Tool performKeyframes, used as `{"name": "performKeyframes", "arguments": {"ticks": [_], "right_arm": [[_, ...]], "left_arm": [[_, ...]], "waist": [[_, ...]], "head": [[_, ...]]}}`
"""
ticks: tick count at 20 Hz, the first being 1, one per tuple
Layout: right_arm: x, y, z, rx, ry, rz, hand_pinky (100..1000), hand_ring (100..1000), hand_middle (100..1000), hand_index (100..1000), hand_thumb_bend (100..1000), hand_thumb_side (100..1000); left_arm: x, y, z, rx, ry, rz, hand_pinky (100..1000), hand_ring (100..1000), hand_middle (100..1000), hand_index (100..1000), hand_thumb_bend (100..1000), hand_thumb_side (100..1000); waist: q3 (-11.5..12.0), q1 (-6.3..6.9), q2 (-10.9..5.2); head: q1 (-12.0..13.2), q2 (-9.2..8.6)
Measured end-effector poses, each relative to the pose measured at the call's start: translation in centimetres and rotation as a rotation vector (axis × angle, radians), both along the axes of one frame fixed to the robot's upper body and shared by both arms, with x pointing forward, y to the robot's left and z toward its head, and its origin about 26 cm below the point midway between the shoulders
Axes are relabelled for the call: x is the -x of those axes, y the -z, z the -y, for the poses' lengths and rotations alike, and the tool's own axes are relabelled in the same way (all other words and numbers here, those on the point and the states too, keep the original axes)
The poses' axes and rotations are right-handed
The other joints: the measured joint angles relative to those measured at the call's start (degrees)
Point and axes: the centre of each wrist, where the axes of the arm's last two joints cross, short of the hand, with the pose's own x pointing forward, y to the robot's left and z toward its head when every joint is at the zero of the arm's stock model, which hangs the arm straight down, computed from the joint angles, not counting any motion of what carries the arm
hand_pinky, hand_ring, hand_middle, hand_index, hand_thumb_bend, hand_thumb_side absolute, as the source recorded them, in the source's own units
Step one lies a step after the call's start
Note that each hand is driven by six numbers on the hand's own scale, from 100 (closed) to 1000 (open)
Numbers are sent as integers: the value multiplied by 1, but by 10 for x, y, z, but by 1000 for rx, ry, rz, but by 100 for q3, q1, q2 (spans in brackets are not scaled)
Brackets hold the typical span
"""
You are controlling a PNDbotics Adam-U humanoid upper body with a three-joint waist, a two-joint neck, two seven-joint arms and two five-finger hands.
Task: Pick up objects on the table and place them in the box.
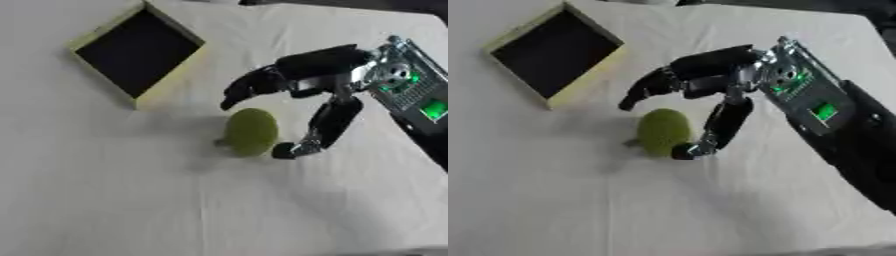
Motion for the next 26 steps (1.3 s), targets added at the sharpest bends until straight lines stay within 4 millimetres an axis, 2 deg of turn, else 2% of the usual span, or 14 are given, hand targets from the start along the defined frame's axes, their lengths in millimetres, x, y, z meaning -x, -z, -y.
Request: {"name": "performKeyframes", "arguments": {"ticks": [1, 9, 15, 20, 26], "right_arm": [[-1, 3, 1, 15, 13, -6, 928, 1000, 882, 1000, 310, 147], [-12, 25, 4, 84, 88, -18, 930, 1000, 890, 1000, 332, 145], [-19, 32, 7, 90, 107, 15, 926, 1000, 885, 1000, 314, 162], [-21, 33, 9, 69, 102, 45, 925, 1000, 879, 1000, 327, 191], [-18, 21, 10, -12, 80, 133, 926, 1000, 883, 1000, 336, 201]], "left_arm": [[0, 0, 0, -1, 0, 0, 589, 705, 600, 693, 100, 510], [0, 0, 1, -6, 6, -2, 589, 706, 600, 692, 100, 515], [0, 0, 1, -8, 10, -4, 589, 707, 600, 692, 100, 520], [-1, 0, 1, -11, 11, -6, 589, 707, 600, 692, 100, 525], [-1, 0, 1, -14, 11, -7, 588, 708, 601, 692, 100, 527]], "waist": [[1, 0, 0], [12, 8, 1], [15, 10, 6], [20, 11, 14], [8, 12, 14]], "head": [[0, 0], [-1, 0], [-4, 0], [-8, 0], [-7, 0]]}}
